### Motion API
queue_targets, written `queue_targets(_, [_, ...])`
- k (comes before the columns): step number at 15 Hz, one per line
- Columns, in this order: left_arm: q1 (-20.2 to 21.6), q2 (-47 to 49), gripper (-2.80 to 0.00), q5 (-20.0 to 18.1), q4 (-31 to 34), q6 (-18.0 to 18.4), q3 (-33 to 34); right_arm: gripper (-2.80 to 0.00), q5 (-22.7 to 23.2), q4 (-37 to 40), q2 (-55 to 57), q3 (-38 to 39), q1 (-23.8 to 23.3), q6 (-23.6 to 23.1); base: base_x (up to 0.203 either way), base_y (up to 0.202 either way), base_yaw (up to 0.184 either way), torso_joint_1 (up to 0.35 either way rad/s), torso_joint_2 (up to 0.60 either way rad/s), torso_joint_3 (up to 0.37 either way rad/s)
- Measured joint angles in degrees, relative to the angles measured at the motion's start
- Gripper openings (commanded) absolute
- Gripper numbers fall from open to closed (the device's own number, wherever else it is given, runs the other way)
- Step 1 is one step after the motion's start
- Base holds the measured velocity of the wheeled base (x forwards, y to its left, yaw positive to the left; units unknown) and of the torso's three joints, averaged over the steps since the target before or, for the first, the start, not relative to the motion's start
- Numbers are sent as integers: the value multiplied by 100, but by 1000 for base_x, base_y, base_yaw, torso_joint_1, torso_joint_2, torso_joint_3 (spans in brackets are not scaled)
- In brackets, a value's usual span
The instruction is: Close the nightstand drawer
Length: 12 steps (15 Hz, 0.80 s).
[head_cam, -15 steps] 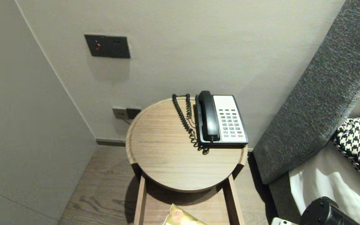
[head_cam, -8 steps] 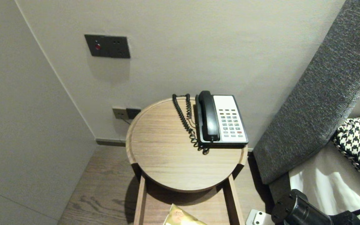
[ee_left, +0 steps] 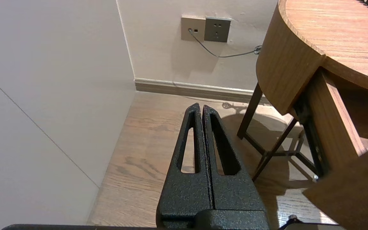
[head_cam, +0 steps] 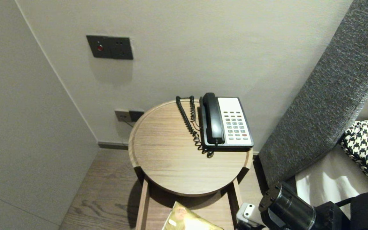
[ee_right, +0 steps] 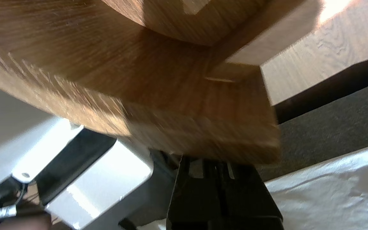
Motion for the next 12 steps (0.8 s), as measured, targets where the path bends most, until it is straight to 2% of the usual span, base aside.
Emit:
queue_targets(5, [2, 0, -280, -1, 0, 3, 0, -280, -55, -181, 397, -569, -157, -27, 0, 0, 0, 0, 0, 0])
queue_targets(12, [2, 0, -280, -2, 0, -2, 0, -280, -16, -226, 776, -1589, -862, -171, 0, 0, 0, 0, 0, 0])
